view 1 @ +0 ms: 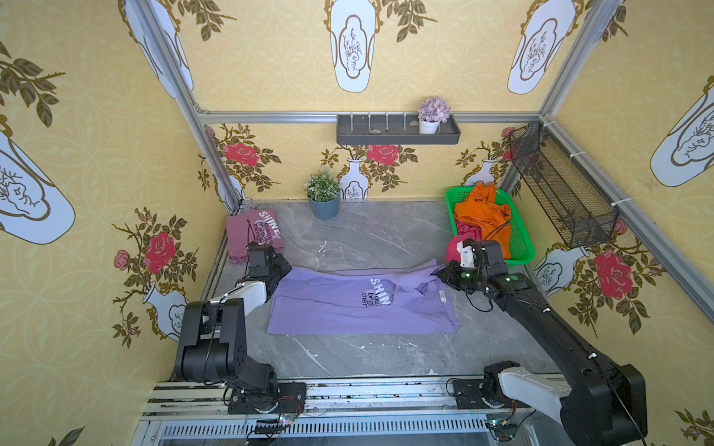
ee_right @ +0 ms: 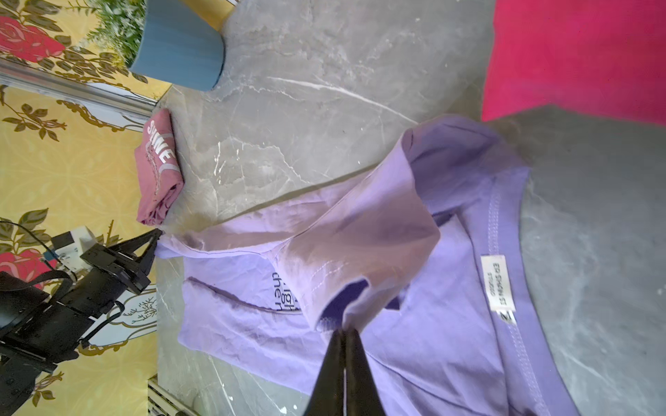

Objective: Fold and stack t-shirts
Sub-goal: Fold the T-shirt.

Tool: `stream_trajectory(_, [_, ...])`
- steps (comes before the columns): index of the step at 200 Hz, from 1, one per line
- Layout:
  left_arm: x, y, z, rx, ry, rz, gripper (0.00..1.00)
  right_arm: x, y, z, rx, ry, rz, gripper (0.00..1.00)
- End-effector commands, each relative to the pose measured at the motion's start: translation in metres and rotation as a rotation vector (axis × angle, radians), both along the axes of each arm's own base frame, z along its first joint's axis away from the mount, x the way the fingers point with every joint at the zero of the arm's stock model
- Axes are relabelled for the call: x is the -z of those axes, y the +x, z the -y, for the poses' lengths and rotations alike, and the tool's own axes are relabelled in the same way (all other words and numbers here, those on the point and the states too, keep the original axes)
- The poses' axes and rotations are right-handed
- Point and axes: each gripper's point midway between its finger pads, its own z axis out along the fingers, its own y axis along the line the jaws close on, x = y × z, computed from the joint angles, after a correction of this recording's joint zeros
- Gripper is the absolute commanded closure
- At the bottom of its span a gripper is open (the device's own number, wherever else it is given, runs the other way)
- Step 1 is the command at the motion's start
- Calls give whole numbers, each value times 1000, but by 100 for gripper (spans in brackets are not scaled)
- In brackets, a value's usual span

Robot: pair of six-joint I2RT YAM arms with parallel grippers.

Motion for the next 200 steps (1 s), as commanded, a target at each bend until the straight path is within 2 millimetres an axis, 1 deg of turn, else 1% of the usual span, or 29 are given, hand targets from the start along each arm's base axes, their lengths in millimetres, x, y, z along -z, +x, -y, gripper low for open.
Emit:
stream_trajectory(1, [-3, -6, -2, -11, 17, 14, 100, 9, -12, 6, 26, -9, -40, 100])
stream_trajectory(16, [0, -11, -3, -10, 36, -2, 100, 14, -18, 6, 26, -8, -52, 100])
stream_trajectory(29, [7, -14, -1, -6, 42, -26, 100, 20, -22, 6, 28, -9, -66, 100])
stream_trajectory(46, [23, -20, 2, 4, 38, -76, 100, 27, -27, 2, 22, -9, -84, 100])
stream_trajectory(57, [33, -24, 3, 10, 35, -107, 100, 26, -30, -1, 18, -4, -83, 100])
stream_trajectory(58, [34, -24, 4, 10, 36, -109, 99, 26, -30, -1, 18, -3, -84, 100])
stream_trajectory(64, [40, -26, 3, 10, 35, -127, 84, 26, -31, -3, 16, -4, -83, 100])
stream_trajectory(71, [45, -28, 3, 9, 36, -144, 60, 25, -33, -6, 12, -8, -83, 100])
stream_trajectory(74, [47, -29, 4, 12, 35, -150, 43, 25, -34, -7, 11, -9, -85, 100])
stream_trajectory(76, [48, -29, 4, 13, 35, -154, 35, 25, -34, -8, 10, -10, -85, 100])
stream_trajectory(79, [50, -30, 4, 15, 34, -160, 10, 25, -35, -8, 9, -13, -88, 100])
stream_trajectory(80, [51, -31, 4, 15, 33, -162, 4, 25, -36, -9, 7, -13, -90, 100])
stream_trajectory(82, [52, -31, 5, 16, 31, -165, 0, 25, -37, -10, 6, -14, -91, 100])
stream_trajectory(93, [55, -34, 6, 19, 32, -172, 1, 25, -41, -13, 0, -21, -93, 100])
stream_trajectory(115, [53, -38, -1, -7, 61, -176, 1, 29, -52, -16, -6, -36, -113, 100])
stream_trajectory(141, [47, -39, -8, -25, 95, -180, 1, 37, -65, -7, 9, -64, -139, 100])
stream_trajectory(158, [45, -39, -7, -20, 93, -173, 1, 45, -73, -4, 9, -70, -165, 100])
stream_trajectory(176, [47, -39, -5, -16, 88, -175, 1, 54, -82, -8, 4, -48, -189, 100])
stream_trajectory(200, [48, -39, -4, -8, 80, -171, 1, 65, -95, -21, -14, -47, -213, 100])
